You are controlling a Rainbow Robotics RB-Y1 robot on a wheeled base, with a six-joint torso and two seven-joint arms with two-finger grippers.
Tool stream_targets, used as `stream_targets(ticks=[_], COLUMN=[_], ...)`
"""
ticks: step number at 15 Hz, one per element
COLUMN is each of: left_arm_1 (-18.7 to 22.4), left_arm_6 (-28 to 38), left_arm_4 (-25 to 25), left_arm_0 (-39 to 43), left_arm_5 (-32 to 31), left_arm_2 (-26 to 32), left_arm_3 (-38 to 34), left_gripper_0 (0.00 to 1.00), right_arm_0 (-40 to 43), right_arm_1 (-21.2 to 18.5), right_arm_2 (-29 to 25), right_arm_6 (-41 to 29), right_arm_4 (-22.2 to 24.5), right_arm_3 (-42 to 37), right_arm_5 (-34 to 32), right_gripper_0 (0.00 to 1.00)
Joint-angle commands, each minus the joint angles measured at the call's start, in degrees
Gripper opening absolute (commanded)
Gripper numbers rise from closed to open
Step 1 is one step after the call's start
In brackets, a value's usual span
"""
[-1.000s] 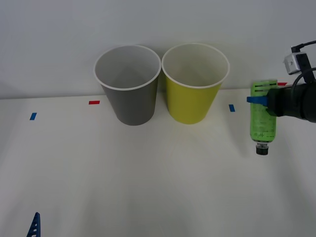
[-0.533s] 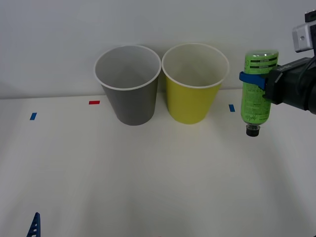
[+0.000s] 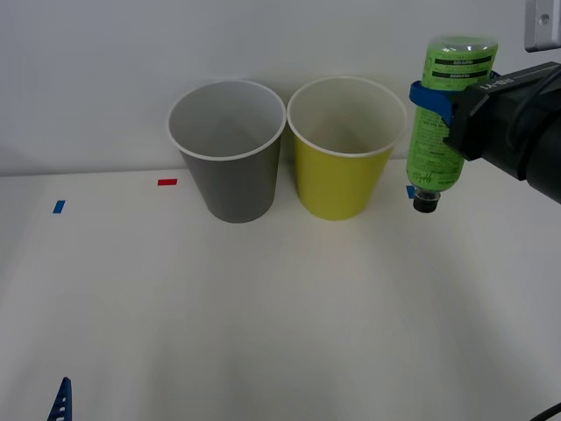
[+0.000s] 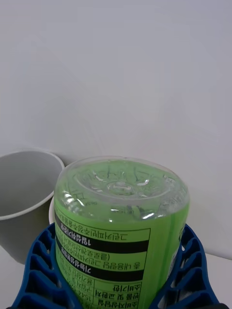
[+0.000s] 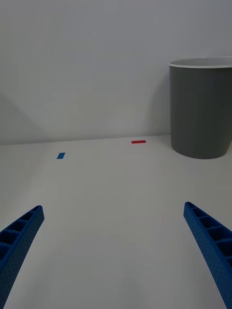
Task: Put cans in the gray bin and PET bottles in the light green bin.
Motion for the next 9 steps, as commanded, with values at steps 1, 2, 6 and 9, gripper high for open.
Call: stream_targets(ticks=[1,2,6,9], left_arm_1=[0.00,0.00,0.00,0.00], left_arm_6=[0.00,0.00,0.00,0.00], left_arm_4=[0.00,0.00,0.00,0.00], left_arm_0=[0.00,0.00,0.00,0.00], left_arm_5=[0.00,0.00,0.00,0.00], left_arm_2=[0.00,0.00,0.00,0.00], left_arm_3=[0.00,0.00,0.00,0.00], left_gripper_0=[1.00,1.00,1.00,1.00], right_arm_0=[-3.84,-4.98,-9.82,-12.81], right_arm_1=[3.36,4.24,7.67,9.34], right_arm_2=[2.27,2.35,2.18,2.62], right_arm_6=[-2.68,-2.41,-0.22,1.89], right_arm_4=[3.64,4.52,6.89,9.27], right_arm_3=[-0.99,-0.81,3.05,7.01], right_arm_5=[-0.01,-0.01,-1.06,-3.79], right_gripper_0=[0.00,0.00,0.00,0.00])
